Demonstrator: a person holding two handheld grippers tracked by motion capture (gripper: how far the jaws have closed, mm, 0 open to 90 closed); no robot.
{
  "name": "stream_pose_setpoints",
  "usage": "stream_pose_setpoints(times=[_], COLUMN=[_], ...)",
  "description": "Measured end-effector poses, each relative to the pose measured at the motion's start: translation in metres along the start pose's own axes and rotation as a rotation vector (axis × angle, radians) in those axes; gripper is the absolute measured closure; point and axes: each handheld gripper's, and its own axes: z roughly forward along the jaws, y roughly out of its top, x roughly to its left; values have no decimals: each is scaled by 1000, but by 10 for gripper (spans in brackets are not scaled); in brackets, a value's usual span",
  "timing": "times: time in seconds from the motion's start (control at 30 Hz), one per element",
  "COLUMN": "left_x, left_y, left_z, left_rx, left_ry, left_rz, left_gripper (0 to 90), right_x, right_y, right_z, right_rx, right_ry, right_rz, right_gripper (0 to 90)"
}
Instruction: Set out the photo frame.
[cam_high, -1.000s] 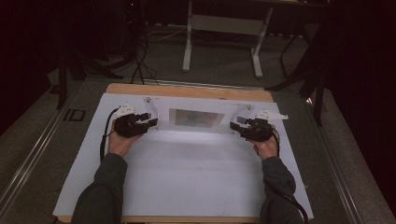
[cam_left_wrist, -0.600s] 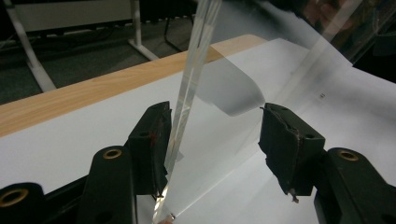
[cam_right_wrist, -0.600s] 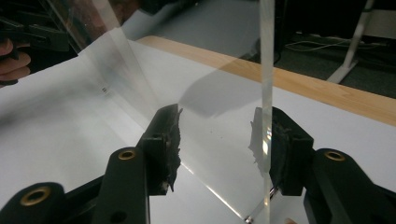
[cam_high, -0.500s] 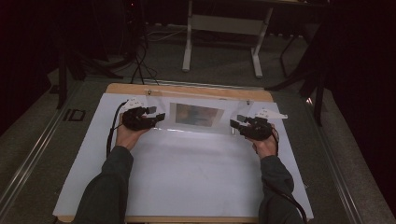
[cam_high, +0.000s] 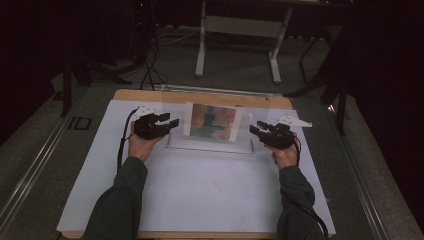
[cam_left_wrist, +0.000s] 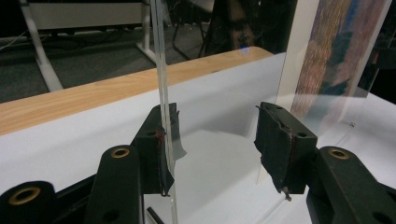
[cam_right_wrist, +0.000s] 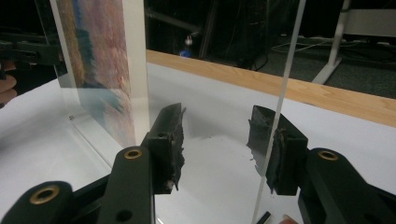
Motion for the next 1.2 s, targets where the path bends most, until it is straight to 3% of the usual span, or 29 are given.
stream_pose_setpoints(times=[0.3,0.67,1.2], left_x=[-7,-20,-28], left_y=[-4,-15,-19], left_z=[-12,-34,-44], left_rx=[9,18,39], left_ry=[23,52,42], left_rz=[8,-4,-3], left_gripper=[484,484,466], right_x=[3,17,32], right_y=[-1,-5,-15], right_z=[1,-2,-14], right_rx=[6,14,11], right_ry=[21,44,42], right_rz=[-12,-37,-58], right_gripper=[532,524,526])
